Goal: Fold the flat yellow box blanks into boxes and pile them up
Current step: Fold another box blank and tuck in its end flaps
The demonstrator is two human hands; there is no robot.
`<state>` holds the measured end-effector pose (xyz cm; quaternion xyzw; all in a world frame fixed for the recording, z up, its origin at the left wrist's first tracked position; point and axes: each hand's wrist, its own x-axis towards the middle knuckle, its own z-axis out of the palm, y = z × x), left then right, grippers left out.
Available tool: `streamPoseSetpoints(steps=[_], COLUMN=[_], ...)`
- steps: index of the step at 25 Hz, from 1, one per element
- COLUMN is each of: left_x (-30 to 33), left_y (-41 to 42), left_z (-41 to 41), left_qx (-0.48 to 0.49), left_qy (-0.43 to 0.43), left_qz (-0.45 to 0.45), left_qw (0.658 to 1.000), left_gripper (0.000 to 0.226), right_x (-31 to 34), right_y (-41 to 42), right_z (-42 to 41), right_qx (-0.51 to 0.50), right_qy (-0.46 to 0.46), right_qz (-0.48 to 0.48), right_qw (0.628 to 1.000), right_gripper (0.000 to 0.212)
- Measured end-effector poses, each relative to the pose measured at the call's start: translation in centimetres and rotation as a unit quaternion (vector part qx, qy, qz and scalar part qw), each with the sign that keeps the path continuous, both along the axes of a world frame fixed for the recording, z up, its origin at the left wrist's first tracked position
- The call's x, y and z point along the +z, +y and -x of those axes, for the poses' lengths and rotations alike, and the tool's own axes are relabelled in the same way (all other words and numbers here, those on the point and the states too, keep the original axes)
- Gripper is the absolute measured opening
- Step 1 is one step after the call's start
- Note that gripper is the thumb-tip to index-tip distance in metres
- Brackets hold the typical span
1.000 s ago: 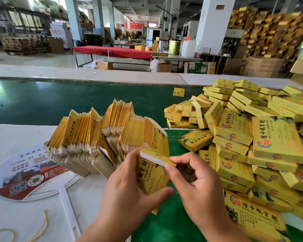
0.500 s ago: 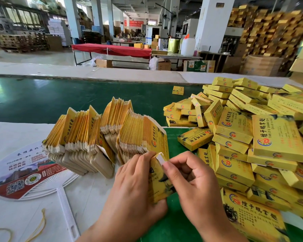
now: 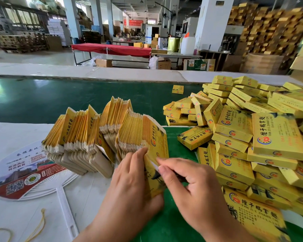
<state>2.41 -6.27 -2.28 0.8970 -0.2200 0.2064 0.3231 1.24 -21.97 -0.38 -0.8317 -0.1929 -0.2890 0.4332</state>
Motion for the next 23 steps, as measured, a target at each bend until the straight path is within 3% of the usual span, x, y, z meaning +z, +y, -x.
streamPoseSetpoints(steps=[9, 11, 14, 16, 17, 23], left_x=[-0.4, -0.4, 0.2, 0.7, 0.7, -0.1], left_y=[-0.2, -0.3, -0.4, -0.8, -0.9, -1.0], left_z=[0.0, 0.0, -0.2, -0.1, 0.0, -0.4], left_qx=[0.037, 0.004, -0.117, -0.089, -0.067, -0.081], left_qy=[0.011, 0.056, 0.197, 0.227, 0.226, 0.206], left_qz=[0.121, 0.179, 0.379, 0.473, 0.493, 0.463], left_qw=[0.992, 0.982, 0.897, 0.847, 0.837, 0.858], left_gripper=[0.084, 0.077, 0.045, 0.02, 0.013, 0.029], right_x=[0.0, 0.1, 0.2, 0.1, 0.0, 0.1], right_y=[0.7, 0.4, -0.2, -0.2, -0.1, -0.4], right_z=[-0.2, -0.3, -0.3, -0.2, -0.2, -0.3], right_qx=[0.009, 0.008, 0.006, 0.012, 0.02, 0.07], right_qy=[-0.037, -0.045, -0.037, -0.041, -0.048, -0.037], right_qz=[0.068, 0.08, 0.073, 0.078, 0.082, 0.072], right_qw=[0.997, 0.996, 0.997, 0.996, 0.995, 0.994], right_gripper=[0.037, 0.037, 0.036, 0.032, 0.03, 0.029])
